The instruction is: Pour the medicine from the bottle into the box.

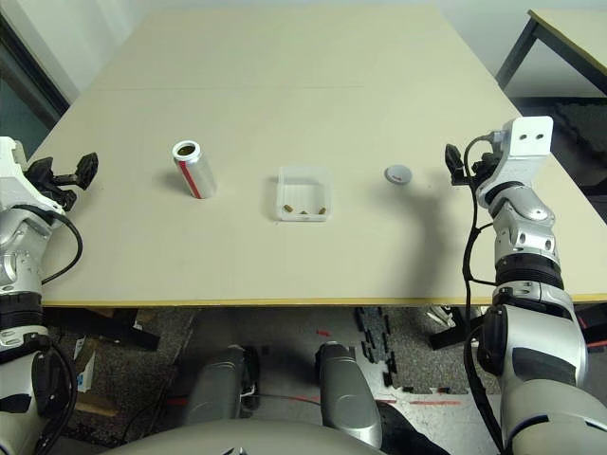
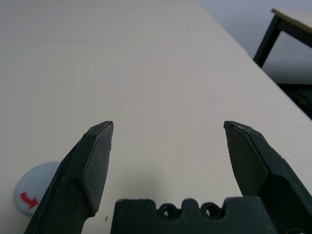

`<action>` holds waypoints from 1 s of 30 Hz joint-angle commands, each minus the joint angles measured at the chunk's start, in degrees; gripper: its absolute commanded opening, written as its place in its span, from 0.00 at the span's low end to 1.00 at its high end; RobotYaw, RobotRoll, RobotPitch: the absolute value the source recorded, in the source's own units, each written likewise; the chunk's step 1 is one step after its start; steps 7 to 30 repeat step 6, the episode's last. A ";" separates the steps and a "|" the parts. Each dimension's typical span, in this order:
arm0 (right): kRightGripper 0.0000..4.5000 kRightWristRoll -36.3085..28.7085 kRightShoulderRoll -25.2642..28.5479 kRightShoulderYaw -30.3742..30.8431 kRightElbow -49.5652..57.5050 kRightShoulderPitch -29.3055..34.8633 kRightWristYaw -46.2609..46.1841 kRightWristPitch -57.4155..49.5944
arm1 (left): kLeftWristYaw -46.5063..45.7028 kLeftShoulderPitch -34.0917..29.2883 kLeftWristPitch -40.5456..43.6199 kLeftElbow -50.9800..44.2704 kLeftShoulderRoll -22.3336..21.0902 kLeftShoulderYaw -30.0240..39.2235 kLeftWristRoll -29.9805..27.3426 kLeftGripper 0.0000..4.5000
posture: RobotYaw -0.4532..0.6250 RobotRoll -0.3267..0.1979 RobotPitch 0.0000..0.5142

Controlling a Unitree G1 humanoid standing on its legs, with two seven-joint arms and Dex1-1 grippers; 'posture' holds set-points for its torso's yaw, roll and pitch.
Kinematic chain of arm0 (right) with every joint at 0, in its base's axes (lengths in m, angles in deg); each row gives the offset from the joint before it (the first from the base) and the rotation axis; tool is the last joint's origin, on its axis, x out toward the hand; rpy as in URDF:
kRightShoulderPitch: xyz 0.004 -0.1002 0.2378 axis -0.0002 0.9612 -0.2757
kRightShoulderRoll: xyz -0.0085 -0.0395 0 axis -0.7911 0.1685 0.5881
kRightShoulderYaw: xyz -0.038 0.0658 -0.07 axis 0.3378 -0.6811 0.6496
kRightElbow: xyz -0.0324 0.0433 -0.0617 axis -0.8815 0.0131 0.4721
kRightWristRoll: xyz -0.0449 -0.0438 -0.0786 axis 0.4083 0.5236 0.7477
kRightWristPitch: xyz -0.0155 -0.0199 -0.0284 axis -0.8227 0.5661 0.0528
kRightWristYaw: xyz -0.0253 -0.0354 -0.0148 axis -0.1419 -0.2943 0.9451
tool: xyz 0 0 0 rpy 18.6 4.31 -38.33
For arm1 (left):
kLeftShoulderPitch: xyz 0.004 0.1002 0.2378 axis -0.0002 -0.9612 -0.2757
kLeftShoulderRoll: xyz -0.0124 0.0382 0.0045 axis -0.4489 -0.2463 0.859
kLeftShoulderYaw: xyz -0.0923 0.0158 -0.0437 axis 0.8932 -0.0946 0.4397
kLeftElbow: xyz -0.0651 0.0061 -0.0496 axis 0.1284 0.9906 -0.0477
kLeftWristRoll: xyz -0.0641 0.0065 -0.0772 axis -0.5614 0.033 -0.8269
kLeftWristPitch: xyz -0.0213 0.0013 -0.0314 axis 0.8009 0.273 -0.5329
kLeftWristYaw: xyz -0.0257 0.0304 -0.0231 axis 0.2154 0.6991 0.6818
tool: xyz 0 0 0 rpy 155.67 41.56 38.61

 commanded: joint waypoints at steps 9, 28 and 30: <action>1.00 -0.24 -0.72 -0.19 1.80 0.75 -0.93 0.22 | -1.01 0.96 -1.37 2.22 -0.72 -0.21 0.68 1.00 | 0.31 0.62 0.23; 1.00 -0.24 -0.72 -0.19 1.80 0.75 -0.93 0.22 | -1.01 0.96 -1.37 2.22 -0.72 -0.21 0.68 1.00 | 0.31 0.62 0.23; 1.00 -0.24 -0.72 -0.19 1.80 0.75 -0.93 0.22 | -1.01 0.96 -1.37 2.22 -0.72 -0.21 0.68 1.00 | 0.31 0.62 0.23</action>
